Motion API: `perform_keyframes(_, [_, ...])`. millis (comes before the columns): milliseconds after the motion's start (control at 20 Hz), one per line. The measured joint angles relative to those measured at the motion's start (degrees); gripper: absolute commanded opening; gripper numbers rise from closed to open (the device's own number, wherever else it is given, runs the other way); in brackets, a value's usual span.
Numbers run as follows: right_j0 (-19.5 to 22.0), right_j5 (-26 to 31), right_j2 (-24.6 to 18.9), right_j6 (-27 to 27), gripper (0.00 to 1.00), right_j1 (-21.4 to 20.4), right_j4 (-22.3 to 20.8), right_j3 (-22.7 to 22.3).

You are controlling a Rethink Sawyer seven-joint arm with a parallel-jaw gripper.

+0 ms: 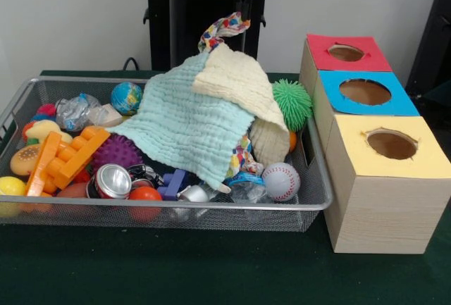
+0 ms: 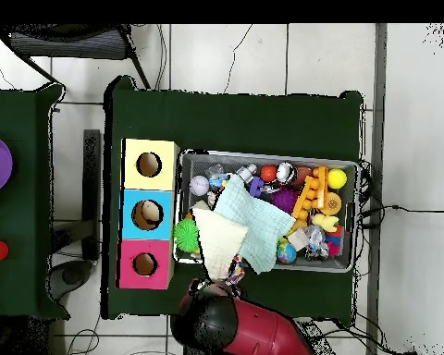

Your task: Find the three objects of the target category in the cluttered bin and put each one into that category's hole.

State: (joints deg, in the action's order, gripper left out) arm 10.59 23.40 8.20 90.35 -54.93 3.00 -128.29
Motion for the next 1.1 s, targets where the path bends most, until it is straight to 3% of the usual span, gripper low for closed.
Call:
perform_keyframes(250, [-0.61, 3.58, 0.89, 0.00, 0.00, -2.40, 0.02, 1.66])
perform_keyframes(850, [-1.28, 3.73, 1.26, 0.00, 0.00, -4.68, 2.24, 5.93])
perform_keyframes(1100, [-3.42, 4.30, 1.98, 0.00, 0.00, -4.69, 2.34, 8.30])
